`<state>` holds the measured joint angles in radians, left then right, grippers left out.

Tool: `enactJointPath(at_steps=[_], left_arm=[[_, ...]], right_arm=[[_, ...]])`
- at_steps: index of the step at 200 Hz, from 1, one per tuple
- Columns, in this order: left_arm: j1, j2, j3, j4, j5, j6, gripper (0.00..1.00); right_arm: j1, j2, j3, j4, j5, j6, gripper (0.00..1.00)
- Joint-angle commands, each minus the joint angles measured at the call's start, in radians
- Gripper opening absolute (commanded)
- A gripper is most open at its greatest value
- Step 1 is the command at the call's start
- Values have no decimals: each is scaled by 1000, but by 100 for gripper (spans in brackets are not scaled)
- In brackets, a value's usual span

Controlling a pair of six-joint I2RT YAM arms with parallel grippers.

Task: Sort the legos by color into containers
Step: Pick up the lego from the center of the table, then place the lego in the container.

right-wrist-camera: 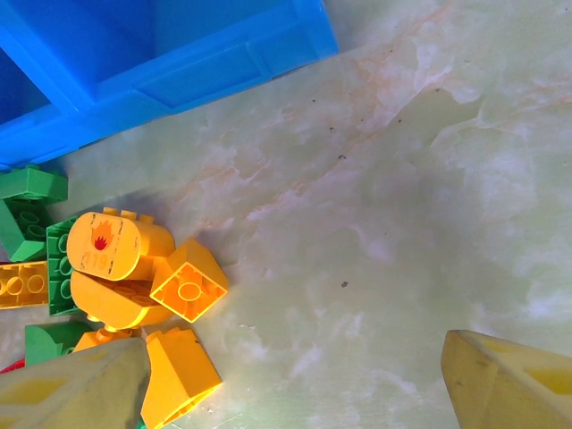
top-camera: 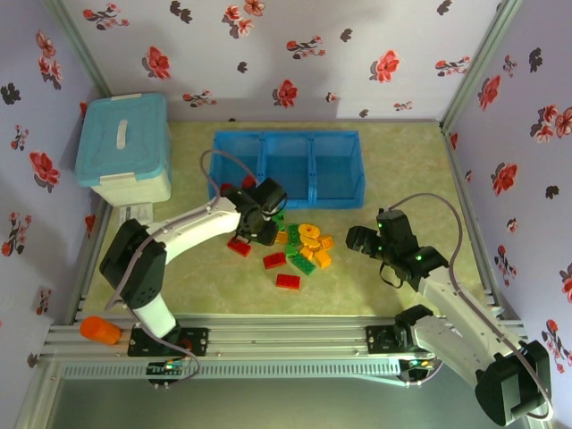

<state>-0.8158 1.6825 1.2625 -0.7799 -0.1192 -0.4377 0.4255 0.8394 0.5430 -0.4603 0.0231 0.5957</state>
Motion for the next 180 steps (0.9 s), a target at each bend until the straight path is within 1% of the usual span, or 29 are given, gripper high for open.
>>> enactJointPath(at_steps=[1, 49, 100, 154, 166, 180], left_arm=[[13, -23, 76, -41, -24, 13, 43], [63, 77, 297, -66, -31, 56, 43], [126, 275, 573, -108, -33, 90, 43], [175, 441, 795, -132, -18, 87, 42], [178, 471, 845, -169, -16, 95, 44], [184, 502, 901, -196, -17, 96, 54]], right_arm=[[7, -3, 18, 5, 22, 7, 85], [6, -9, 11, 3, 21, 6, 85], [7, -35, -14, -6, 24, 8, 85], [6, -45, -15, -15, 23, 2, 85], [6, -45, -14, -15, 19, 0, 85], [7, -43, -12, -16, 14, -3, 85]])
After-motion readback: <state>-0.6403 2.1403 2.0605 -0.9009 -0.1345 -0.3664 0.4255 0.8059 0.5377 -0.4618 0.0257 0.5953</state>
